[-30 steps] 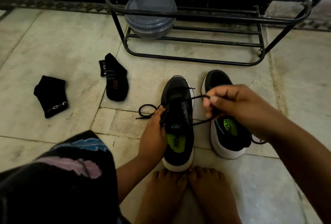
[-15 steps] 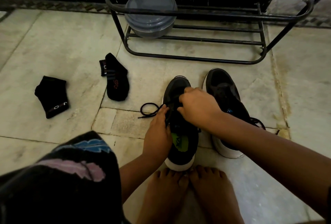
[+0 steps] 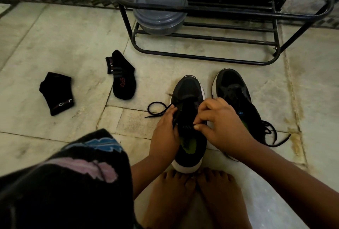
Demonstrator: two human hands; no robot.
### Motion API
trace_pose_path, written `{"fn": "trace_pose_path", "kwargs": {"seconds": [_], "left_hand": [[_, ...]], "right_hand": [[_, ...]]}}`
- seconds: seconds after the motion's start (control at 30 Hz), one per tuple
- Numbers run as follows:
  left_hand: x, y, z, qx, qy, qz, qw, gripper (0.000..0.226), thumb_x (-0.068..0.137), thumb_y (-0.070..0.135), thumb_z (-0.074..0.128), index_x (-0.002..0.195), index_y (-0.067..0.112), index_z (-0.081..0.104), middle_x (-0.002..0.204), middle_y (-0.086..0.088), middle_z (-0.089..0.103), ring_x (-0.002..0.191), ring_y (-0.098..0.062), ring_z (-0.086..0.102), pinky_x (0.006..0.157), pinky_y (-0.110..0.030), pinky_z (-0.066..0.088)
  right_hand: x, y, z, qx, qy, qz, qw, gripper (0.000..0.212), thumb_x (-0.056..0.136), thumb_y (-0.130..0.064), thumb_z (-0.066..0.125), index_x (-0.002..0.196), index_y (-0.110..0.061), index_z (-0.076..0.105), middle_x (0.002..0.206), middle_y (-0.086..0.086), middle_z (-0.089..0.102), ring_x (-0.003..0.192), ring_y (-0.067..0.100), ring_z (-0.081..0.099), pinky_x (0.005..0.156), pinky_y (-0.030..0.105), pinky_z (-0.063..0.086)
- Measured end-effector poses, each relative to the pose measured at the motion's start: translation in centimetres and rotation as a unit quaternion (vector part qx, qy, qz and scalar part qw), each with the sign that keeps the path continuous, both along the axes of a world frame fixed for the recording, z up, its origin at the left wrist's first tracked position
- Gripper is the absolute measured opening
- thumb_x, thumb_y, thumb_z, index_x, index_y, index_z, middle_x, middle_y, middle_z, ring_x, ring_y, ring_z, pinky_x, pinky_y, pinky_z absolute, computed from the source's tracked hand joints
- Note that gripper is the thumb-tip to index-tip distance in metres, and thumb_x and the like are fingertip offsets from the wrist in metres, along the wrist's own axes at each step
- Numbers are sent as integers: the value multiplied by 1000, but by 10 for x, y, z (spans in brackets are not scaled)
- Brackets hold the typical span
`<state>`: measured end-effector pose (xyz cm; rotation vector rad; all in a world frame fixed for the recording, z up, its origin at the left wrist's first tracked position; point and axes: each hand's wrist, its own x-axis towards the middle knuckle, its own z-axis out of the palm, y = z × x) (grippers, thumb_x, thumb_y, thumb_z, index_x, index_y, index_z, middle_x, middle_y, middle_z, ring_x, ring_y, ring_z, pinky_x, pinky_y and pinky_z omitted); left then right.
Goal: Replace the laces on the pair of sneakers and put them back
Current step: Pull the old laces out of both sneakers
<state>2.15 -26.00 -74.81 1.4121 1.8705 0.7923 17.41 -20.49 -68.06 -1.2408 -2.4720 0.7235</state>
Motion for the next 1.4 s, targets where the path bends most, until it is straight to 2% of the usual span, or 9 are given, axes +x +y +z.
{"fn": "trace_pose_path", "kwargs": {"seconds": [0.17, 0.27, 0.43, 0.5, 0.57, 0.67, 0.97, 1.2, 1.4], "left_hand": [[0, -1, -1, 5, -11, -1, 1000, 48, 96, 16, 39, 143, 12, 35, 150, -3, 36, 137, -16, 35, 111, -24, 27], [-1, -2, -3, 14, -14, 3, 1000, 47, 95, 20, 37, 142, 15, 38, 147, -2, 41, 134, -15, 39, 111, -34, 34], [-1, -1, -1, 15, 3, 3, 1000, 47, 96, 9, 41, 143, 13, 35, 149, -1, 38, 135, -13, 37, 106, -19, 28], [-1, -1, -2, 15, 9, 2, 1000, 47, 97, 10, 41, 143, 14, 35, 149, 0, 37, 135, -12, 36, 106, -18, 27], [0, -1, -2, 11, 14, 2, 1000, 47, 97, 10, 41, 143, 14, 35, 150, 2, 35, 136, -11, 34, 106, -16, 25], [0, -1, -2, 9, 13, 0, 1000, 47, 97, 10, 41, 143, 14, 35, 151, 2, 33, 137, -11, 32, 108, -17, 24], [0, 0, -2, 3, 13, 0, 1000, 47, 98, 12, 41, 144, 13, 35, 152, 1, 32, 138, -12, 31, 110, -21, 25], [-1, -1, -3, 4, 19, -4, 1000, 47, 97, 12, 41, 144, 13, 34, 152, 1, 31, 138, -12, 31, 112, -25, 27], [-1, -2, -2, 5, 32, -10, 999, 49, 96, 8, 41, 144, 13, 34, 153, 2, 31, 139, -11, 30, 111, -19, 22]], "right_hand": [[6, -1, 30, -134, 136, 39, 981, 14, 76, -37, 60, 70, -25, 61, 101, -13, 56, 104, 5, 49, 87, 14, 38], [2, 2, 41, -270, 267, 58, 923, 11, 81, -27, 56, 73, -20, 58, 103, -4, 64, 106, 15, 59, 90, 23, 48], [0, 3, 50, -395, 446, -14, 803, 16, 90, -12, 47, 76, -16, 53, 68, 5, 57, 62, 22, 60, 69, 34, 53], [3, 5, 50, -335, 415, -49, 844, 21, 95, -12, 46, 75, -16, 51, 62, 4, 47, 50, 14, 48, 55, 26, 47], [7, 12, 43, -237, 274, -96, 927, 21, 97, -12, 47, 77, -14, 51, 58, -1, 43, 48, 6, 40, 49, 17, 38], [14, 18, 28, -143, 54, -123, 980, 16, 96, -19, 51, 83, -19, 59, 62, -8, 50, 54, 5, 46, 51, 12, 35], [0, -11, 10, -125, -281, -13, 951, 49, 82, -61, 57, 110, -20, 57, 88, -1, 60, 93, 17, 57, 76, 31, 51], [1, -11, 17, -121, -242, 16, 963, 24, 99, -35, 42, 99, -16, 56, 84, 0, 56, 86, 19, 58, 80, 31, 47], [16, 8, 26, -6, -4, -92, 996, 15, 96, -21, 48, 87, -11, 55, 71, -7, 50, 65, 5, 48, 61, 13, 36]]}}
